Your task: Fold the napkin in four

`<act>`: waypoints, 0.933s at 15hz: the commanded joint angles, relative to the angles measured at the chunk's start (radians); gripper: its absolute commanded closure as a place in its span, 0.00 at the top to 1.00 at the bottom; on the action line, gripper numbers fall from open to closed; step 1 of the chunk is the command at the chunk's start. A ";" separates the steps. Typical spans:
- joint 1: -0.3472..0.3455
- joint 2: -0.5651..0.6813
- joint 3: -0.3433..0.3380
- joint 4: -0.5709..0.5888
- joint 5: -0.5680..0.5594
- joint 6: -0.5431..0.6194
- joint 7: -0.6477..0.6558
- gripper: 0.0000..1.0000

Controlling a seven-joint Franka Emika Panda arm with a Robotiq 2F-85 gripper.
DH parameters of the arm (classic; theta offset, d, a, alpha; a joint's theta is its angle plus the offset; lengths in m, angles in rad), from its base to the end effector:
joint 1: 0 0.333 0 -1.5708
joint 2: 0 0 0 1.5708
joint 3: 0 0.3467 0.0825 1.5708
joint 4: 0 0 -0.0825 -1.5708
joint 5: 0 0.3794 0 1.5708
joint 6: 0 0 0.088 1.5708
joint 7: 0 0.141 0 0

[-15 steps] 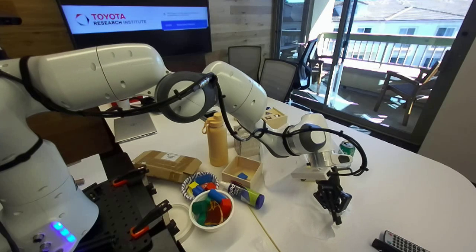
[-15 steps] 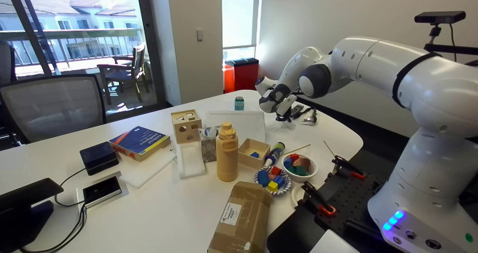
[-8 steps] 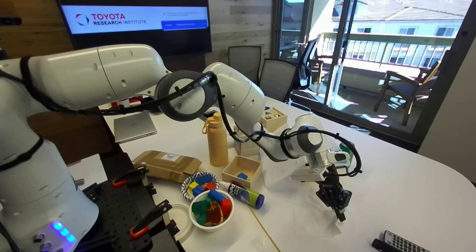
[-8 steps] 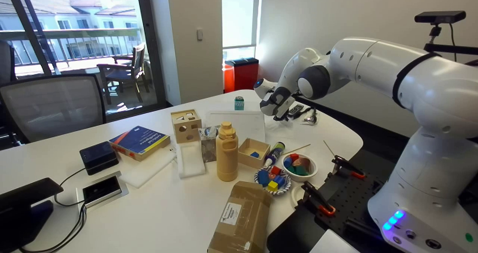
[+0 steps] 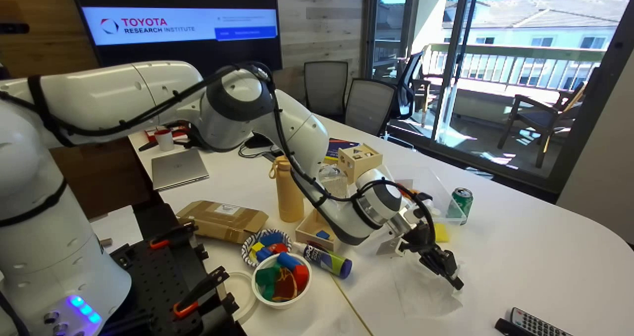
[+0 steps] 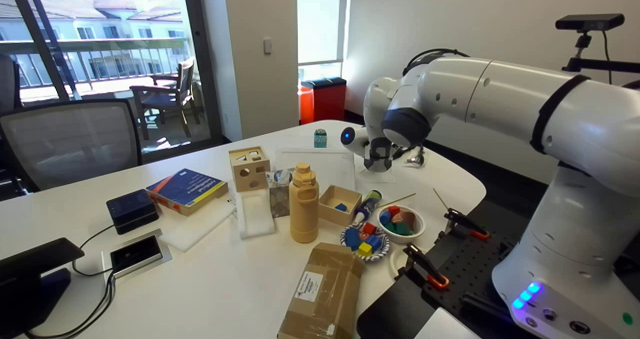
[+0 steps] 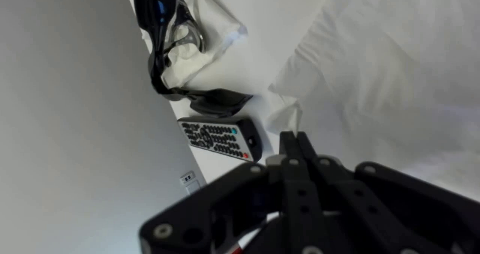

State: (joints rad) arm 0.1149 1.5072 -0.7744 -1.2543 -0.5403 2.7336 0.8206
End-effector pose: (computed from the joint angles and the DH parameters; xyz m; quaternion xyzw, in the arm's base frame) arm 0.6798 -0.3114 -0.0413 0.8758 -0.1094 0.1102 0.4571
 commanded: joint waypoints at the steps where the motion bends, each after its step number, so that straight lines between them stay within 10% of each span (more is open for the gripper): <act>1: 0.213 0.000 -0.162 -0.260 -0.067 0.152 0.267 0.00; 7: 0.414 -0.003 -0.201 -0.584 -0.341 0.359 0.503 0.00; 14: 0.503 -0.005 -0.197 -0.673 -0.578 0.367 0.684 0.00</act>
State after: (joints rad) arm 0.5716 1.5020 -0.9458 -1.8890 -1.0394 3.0752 1.4295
